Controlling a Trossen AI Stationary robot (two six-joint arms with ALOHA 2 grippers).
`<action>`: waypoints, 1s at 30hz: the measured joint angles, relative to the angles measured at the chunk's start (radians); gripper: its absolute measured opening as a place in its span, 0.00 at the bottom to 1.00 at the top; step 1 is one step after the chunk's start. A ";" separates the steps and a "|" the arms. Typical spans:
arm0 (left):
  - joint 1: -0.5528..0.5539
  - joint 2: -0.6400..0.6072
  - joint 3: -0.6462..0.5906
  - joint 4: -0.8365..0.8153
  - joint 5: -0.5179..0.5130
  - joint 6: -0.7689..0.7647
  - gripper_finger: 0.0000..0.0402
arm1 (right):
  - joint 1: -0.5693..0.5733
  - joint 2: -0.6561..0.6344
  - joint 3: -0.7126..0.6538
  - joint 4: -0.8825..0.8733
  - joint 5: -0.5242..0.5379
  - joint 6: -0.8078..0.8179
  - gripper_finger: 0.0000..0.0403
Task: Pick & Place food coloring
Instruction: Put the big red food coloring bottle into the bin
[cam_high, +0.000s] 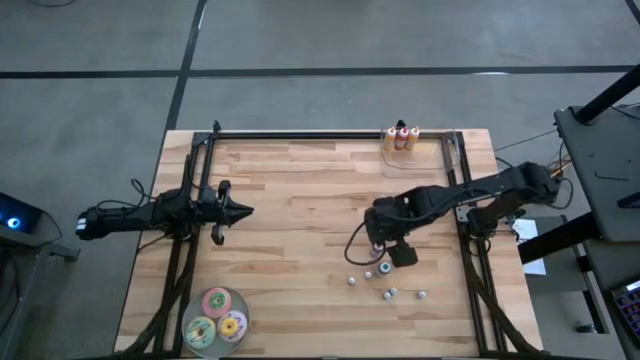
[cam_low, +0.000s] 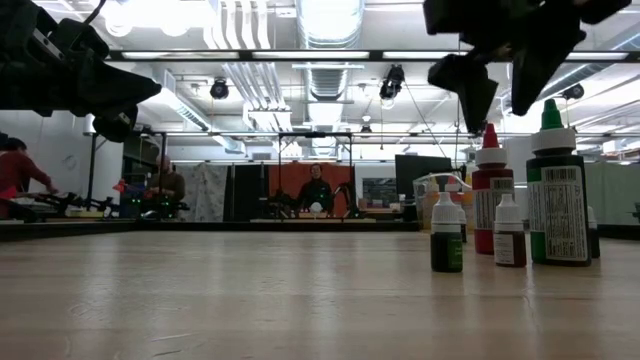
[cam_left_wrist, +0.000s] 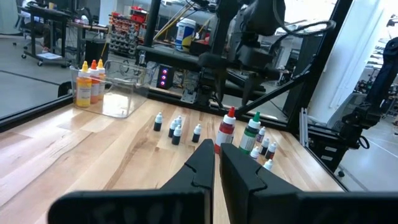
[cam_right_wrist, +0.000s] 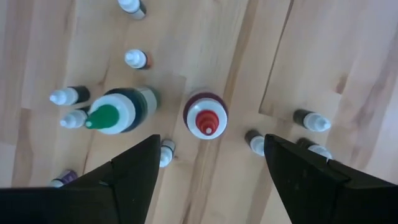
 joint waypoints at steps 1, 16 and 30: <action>0.000 0.000 0.000 0.000 0.000 0.000 0.00 | 0.000 0.000 -0.009 0.008 0.000 0.004 0.68; 0.000 0.000 0.000 0.000 0.000 0.000 0.00 | 0.006 0.000 -0.138 0.182 -0.001 0.006 0.66; 0.000 0.000 0.000 0.000 0.000 0.000 0.00 | 0.006 0.000 -0.173 0.230 -0.001 0.008 0.56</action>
